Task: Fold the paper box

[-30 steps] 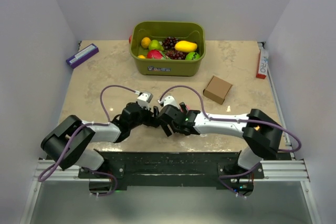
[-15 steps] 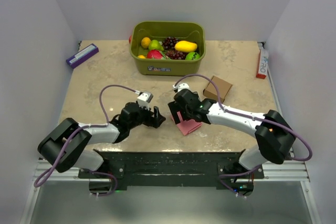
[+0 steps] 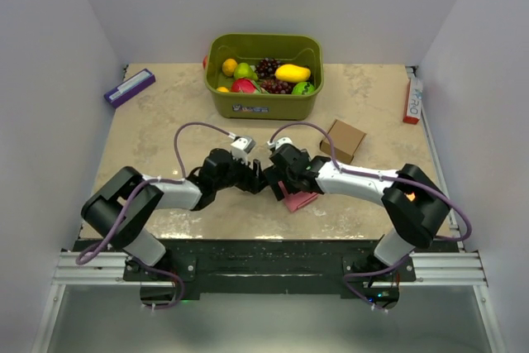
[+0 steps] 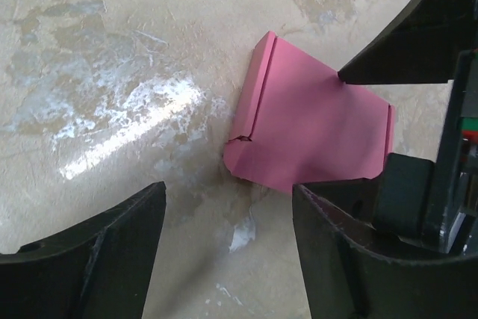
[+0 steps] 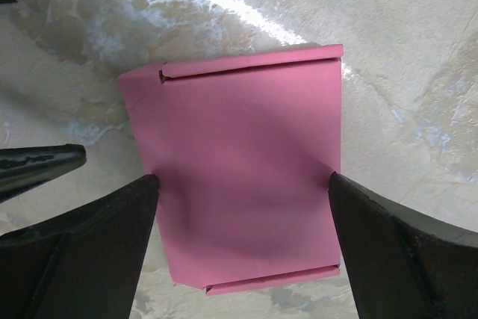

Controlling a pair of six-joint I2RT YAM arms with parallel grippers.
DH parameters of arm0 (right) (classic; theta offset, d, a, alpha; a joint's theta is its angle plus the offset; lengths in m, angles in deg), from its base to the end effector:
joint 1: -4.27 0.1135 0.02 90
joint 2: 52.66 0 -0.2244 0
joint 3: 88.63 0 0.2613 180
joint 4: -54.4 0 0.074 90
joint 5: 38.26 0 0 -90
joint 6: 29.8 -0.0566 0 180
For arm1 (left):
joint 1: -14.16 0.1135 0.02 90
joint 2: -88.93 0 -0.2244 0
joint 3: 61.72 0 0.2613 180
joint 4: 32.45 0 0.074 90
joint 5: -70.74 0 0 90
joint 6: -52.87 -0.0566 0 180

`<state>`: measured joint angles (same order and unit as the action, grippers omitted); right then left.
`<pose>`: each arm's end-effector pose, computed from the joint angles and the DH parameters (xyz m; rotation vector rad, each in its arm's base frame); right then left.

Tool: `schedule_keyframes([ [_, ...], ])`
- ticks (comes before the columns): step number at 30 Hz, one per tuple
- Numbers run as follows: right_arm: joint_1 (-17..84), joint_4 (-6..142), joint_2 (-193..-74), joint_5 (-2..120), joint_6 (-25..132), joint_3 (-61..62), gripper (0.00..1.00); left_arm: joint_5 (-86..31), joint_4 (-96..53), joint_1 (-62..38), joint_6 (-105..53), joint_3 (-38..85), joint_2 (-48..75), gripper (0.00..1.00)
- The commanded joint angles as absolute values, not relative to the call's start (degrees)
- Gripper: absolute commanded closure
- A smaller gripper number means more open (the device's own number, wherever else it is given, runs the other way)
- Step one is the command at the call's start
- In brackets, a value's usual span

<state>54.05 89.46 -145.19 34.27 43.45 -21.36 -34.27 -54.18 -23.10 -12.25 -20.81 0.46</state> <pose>0.2258 0.2407 0.1150 -0.6244 2.4705 0.0429 0.2348 -0.1970 0.0889 0.4048 2.0996 -0.9299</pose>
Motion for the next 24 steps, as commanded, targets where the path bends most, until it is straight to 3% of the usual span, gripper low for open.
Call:
schedule_keyframes([
  [1, 53.7, 89.4, -147.5, 32.9, 45.1, -21.5, 0.01, -37.8, -56.7, -23.3, -13.7, -16.6, -4.0, 0.31],
  [5, 53.1, 90.3, -148.5, 32.6, 45.0, -21.6, 0.01, -39.0, -58.5, -23.3, -13.3, -15.8, -7.1, 0.39],
  [13, 52.6, 92.0, -151.7, 33.5, 43.3, -21.0, 0.07, -40.0, -60.7, -23.4, -12.5, -15.0, -10.0, 0.41],
  [24, 52.7, 94.2, -154.0, 32.1, 39.0, -20.7, 0.36, -32.8, -56.3, -22.1, -15.2, -18.2, -2.0, 0.41],
])
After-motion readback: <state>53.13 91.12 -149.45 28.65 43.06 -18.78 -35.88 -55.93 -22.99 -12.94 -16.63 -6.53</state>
